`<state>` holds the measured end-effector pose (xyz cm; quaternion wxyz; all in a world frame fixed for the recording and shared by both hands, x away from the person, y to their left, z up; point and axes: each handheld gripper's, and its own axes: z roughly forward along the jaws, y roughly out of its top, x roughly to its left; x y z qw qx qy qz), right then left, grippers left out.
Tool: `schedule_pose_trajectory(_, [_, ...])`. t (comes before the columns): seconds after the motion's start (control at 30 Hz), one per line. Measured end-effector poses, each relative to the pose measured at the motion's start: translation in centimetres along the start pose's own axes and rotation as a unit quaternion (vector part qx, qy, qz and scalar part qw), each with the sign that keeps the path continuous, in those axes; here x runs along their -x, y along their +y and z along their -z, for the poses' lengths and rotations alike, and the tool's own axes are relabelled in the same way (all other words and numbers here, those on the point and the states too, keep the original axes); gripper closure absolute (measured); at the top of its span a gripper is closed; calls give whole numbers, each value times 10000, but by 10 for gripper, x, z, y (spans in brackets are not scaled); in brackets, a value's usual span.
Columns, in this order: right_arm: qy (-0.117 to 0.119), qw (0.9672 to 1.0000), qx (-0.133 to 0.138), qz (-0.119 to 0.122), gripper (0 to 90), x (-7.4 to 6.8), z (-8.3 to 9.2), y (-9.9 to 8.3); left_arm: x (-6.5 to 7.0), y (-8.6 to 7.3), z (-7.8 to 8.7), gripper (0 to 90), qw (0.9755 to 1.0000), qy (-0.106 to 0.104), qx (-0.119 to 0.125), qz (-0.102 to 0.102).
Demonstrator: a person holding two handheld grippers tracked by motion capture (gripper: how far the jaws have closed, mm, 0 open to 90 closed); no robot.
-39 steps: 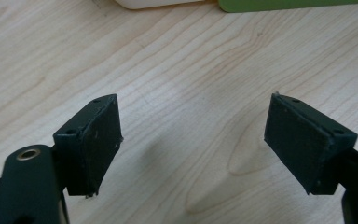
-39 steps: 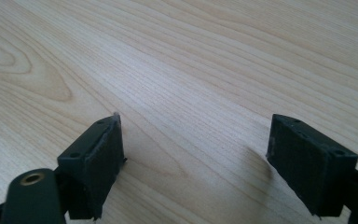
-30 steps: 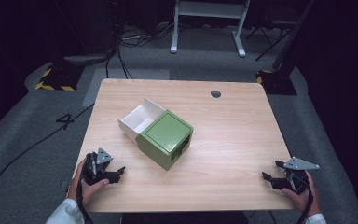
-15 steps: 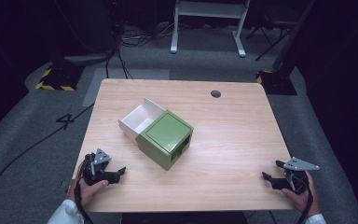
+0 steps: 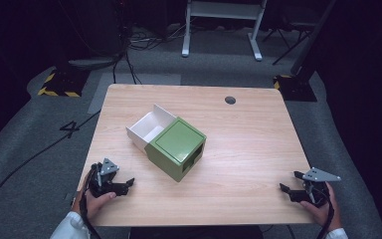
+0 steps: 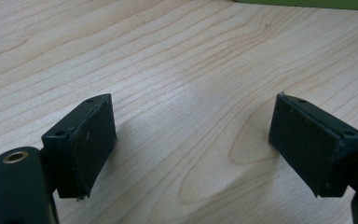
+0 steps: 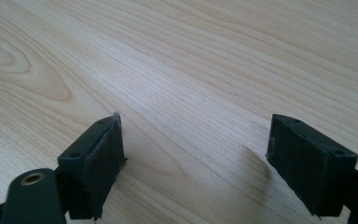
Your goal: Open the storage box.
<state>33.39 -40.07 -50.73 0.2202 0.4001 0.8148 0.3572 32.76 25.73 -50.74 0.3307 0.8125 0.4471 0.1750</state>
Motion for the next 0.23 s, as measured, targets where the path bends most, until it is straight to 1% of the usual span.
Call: schedule_pose_trajectory(0.23, [0,10000,2,4,187,0,0,0,0,1,-1,149,10000,27,16,9])
